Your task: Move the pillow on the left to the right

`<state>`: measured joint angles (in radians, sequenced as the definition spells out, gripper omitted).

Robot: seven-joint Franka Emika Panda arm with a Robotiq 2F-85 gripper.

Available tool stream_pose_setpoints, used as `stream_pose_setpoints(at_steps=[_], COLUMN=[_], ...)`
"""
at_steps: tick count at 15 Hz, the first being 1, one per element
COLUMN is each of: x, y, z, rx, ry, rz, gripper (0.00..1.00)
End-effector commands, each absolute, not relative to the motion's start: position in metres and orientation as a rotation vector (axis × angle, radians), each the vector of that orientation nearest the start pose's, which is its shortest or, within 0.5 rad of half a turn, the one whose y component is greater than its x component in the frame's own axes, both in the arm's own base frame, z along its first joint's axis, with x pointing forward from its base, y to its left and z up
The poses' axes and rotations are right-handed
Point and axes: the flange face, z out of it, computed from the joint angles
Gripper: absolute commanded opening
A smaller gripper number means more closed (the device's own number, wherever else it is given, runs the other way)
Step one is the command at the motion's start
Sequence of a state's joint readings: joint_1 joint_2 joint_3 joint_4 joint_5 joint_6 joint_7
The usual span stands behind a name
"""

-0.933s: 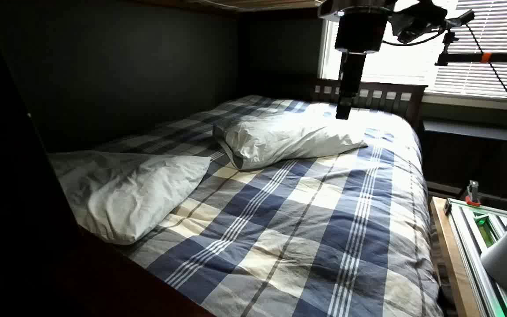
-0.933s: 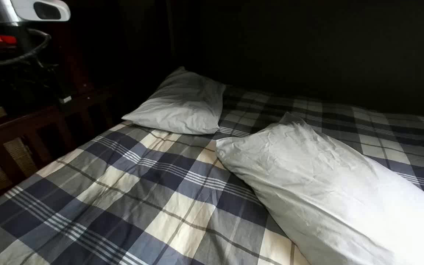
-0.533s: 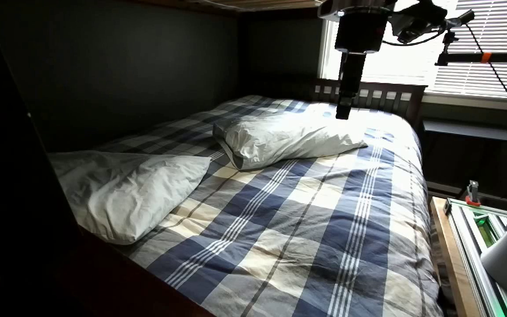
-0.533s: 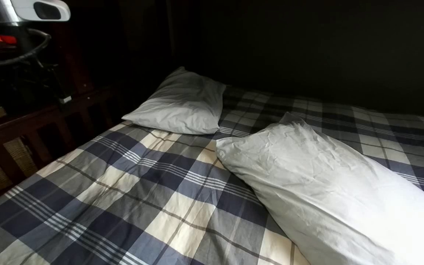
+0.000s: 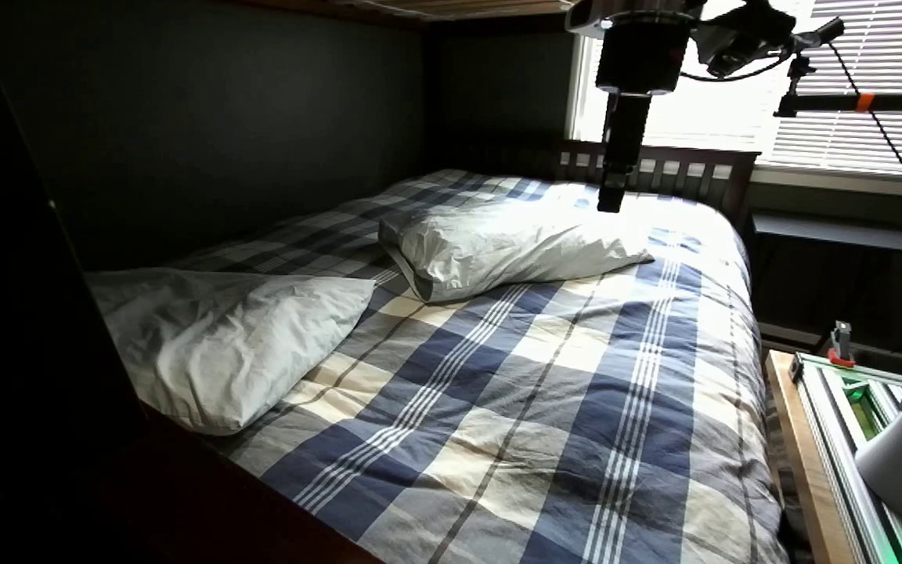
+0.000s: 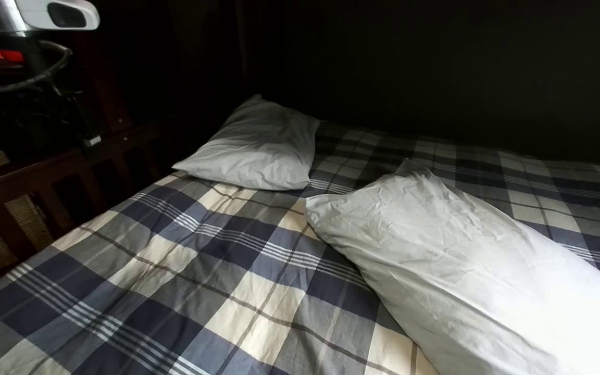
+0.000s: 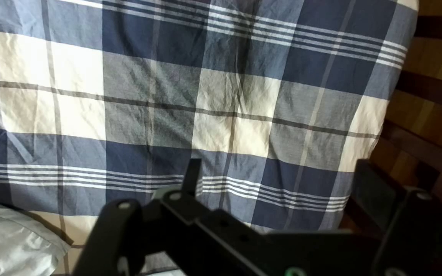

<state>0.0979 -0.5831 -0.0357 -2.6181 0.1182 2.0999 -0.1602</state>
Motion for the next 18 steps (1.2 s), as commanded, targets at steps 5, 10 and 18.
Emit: stream_pose_setpoints(at_steps=[5,10,18], x=[0.369,0.390,0.486], y=[0.029,0.058,0.077], z=[0.444,0.423,0.332], rx=[-3.008,-3.041,-2.995], ry=[-0.258,-0.206,0.228], rz=[-0.104,-0.101,-0.218], gripper=[1.00,1.00,1.00])
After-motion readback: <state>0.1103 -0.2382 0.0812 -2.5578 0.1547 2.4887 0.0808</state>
